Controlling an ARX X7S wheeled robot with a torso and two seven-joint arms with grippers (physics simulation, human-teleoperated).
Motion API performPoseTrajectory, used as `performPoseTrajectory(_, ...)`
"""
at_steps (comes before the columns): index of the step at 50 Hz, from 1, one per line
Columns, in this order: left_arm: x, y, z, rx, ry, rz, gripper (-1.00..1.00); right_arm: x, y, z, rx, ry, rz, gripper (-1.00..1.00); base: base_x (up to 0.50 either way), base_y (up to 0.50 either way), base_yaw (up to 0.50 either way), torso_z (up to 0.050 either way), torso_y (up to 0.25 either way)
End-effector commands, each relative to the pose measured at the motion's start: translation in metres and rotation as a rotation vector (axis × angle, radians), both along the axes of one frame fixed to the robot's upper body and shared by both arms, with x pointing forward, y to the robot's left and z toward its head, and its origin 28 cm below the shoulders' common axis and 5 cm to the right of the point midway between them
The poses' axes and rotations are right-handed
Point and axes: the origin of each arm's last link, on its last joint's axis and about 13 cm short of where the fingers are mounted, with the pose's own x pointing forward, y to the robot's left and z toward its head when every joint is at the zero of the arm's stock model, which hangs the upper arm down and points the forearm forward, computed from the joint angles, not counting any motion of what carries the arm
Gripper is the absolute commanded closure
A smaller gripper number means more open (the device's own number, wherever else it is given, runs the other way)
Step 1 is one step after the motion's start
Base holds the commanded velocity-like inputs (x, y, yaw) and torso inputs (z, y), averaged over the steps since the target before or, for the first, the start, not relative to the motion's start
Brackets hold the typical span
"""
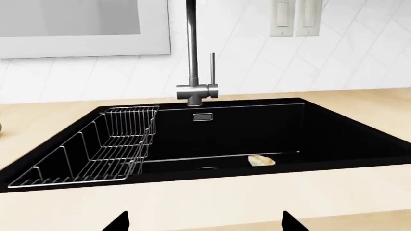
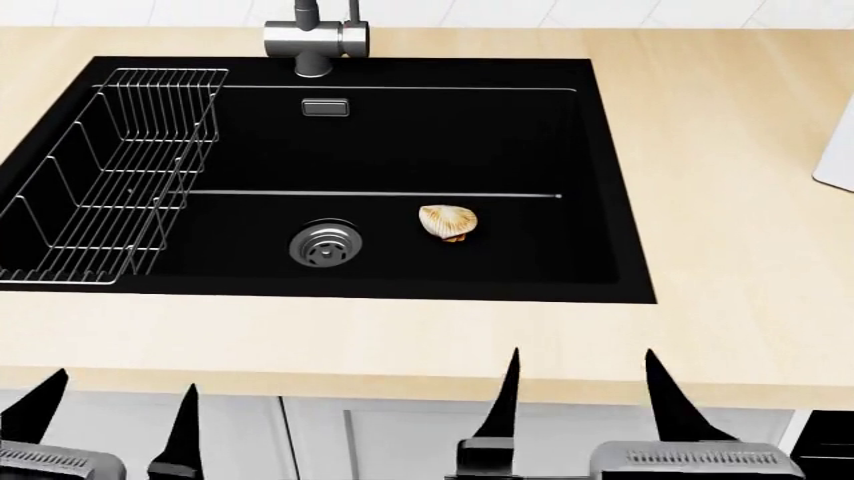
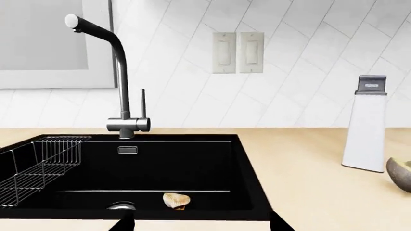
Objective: Turn on the sink faucet.
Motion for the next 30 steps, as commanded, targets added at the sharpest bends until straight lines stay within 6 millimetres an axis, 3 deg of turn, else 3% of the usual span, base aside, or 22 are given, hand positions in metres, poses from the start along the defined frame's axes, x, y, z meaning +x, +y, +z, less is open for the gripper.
performPoseTrajectory(1,0.008,0.009,0.058,0.056,-0.066,-0.043,-1.0,0.01,-0.011,0.059,-0.083,-0.062,0.0,-1.0,0.0,0.0,0.0,0.0,0.0)
performPoseTrajectory(6,0.045,0.015,0.079,0.2,-0.099,0.003,-1.0,0.05,-0.021,0.073,-0.092,-0.002,0.021,-1.0,0.0,0.0,0.0,0.0,0.0)
performPoseTrajectory(14,0.128,0.015,0.11,0.166,-0.063,-0.014,-1.0,0.145,-0.018,0.11,-0.258,0.038,0.077,-1.0,0.0,0.0,0.0,0.0,0.0)
performPoseTrajectory(18,0.168,0.014,0.116,0.195,-0.055,0.015,-1.0,0.182,-0.018,0.123,-0.287,0.08,0.101,-1.0,0.0,0.0,0.0,0.0,0.0)
performPoseTrajectory(21,0.185,0.015,0.119,0.184,-0.037,0.025,-1.0,0.205,-0.025,0.129,-0.292,0.114,0.076,-1.0,0.0,0.0,0.0,0.0,0.0)
performPoseTrajectory(22,0.192,0.018,0.122,0.175,-0.027,0.033,-1.0,0.214,-0.026,0.142,-0.288,0.084,0.071,-1.0,0.0,0.0,0.0,0.0,0.0)
performPoseTrajectory(24,0.203,0.02,0.122,0.18,-0.002,0.047,-1.0,0.226,-0.027,0.153,-0.28,0.071,0.066,-1.0,0.0,0.0,0.0,0.0,0.0)
performPoseTrajectory(25,0.207,0.023,0.123,0.19,0.004,0.059,-1.0,0.226,-0.034,0.14,-0.271,0.146,0.045,-1.0,0.0,0.0,0.0,0.0,0.0)
performPoseTrajectory(30,0.219,0.033,0.125,0.258,0.007,0.115,-1.0,0.226,-0.032,0.133,-0.266,0.132,0.067,-1.0,0.0,0.0,0.0,0.0,0.0)
